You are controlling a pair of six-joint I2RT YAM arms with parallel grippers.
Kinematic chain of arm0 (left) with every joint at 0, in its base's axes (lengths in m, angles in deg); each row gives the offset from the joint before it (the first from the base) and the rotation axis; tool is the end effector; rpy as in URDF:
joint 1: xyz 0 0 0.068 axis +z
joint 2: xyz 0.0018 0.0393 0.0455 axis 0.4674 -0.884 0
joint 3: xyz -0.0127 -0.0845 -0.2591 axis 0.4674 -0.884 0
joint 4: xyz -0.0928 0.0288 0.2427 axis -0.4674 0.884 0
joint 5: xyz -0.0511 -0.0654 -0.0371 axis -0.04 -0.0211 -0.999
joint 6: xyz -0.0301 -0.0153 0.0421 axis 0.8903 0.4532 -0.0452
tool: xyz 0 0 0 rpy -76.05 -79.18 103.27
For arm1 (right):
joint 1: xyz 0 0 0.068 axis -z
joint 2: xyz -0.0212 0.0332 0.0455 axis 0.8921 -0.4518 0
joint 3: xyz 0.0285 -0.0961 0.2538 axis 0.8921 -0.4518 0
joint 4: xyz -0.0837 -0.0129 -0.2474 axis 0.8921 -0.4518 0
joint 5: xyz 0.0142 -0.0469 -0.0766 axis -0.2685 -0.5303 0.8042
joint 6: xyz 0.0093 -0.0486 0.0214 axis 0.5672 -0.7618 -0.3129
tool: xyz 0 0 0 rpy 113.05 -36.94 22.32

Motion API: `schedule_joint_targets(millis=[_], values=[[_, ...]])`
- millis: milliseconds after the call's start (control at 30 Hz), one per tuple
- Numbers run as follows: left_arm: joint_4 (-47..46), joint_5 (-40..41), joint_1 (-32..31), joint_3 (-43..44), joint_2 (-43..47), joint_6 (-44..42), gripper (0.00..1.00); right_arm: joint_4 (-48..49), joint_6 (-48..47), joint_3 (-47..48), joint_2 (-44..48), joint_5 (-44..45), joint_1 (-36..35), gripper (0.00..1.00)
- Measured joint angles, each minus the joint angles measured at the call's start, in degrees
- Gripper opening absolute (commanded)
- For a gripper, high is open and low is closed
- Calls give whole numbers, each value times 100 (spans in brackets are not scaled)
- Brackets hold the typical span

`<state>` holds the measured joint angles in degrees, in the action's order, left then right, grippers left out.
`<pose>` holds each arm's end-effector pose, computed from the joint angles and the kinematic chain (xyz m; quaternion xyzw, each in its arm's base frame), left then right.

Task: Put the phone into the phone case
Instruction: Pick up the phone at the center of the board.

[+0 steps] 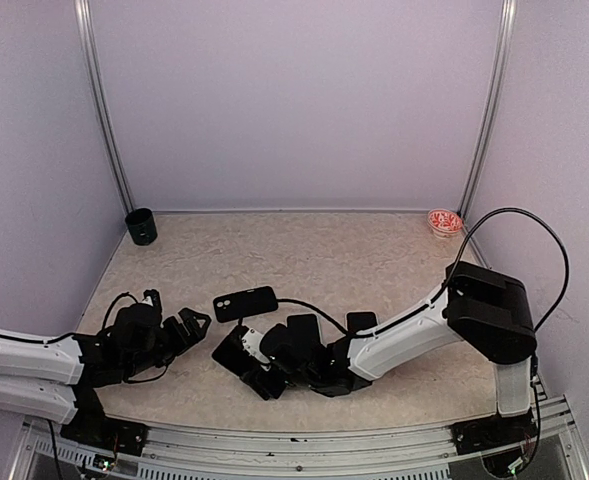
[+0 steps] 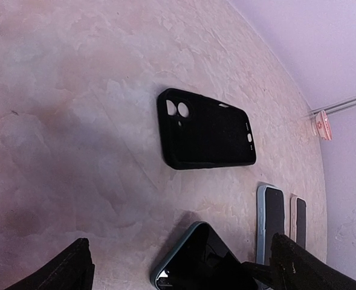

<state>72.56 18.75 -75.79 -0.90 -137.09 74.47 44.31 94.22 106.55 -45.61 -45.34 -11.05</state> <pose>0.1323 -0.1286 0.1445 -0.2016 0.8467 -0.3048 0.3868 0.1242 0.4098 0.1125 -0.4245 0.7885 0.2201 0.3868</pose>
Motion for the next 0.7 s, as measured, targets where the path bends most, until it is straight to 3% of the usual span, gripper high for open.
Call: schedule_joint_targets(millis=[333, 500, 700], values=[[-166, -286, 195, 0, -299, -42, 99, 404, -282, -437, 409, 39, 0, 68], [-273, -479, 262, 0, -533, -122, 99, 350, -363, -444, 472, 76, 0, 85], [-254, -551, 289, 0, -468, -162, 99, -796, -391, 553, 396, 94, 0, 96]])
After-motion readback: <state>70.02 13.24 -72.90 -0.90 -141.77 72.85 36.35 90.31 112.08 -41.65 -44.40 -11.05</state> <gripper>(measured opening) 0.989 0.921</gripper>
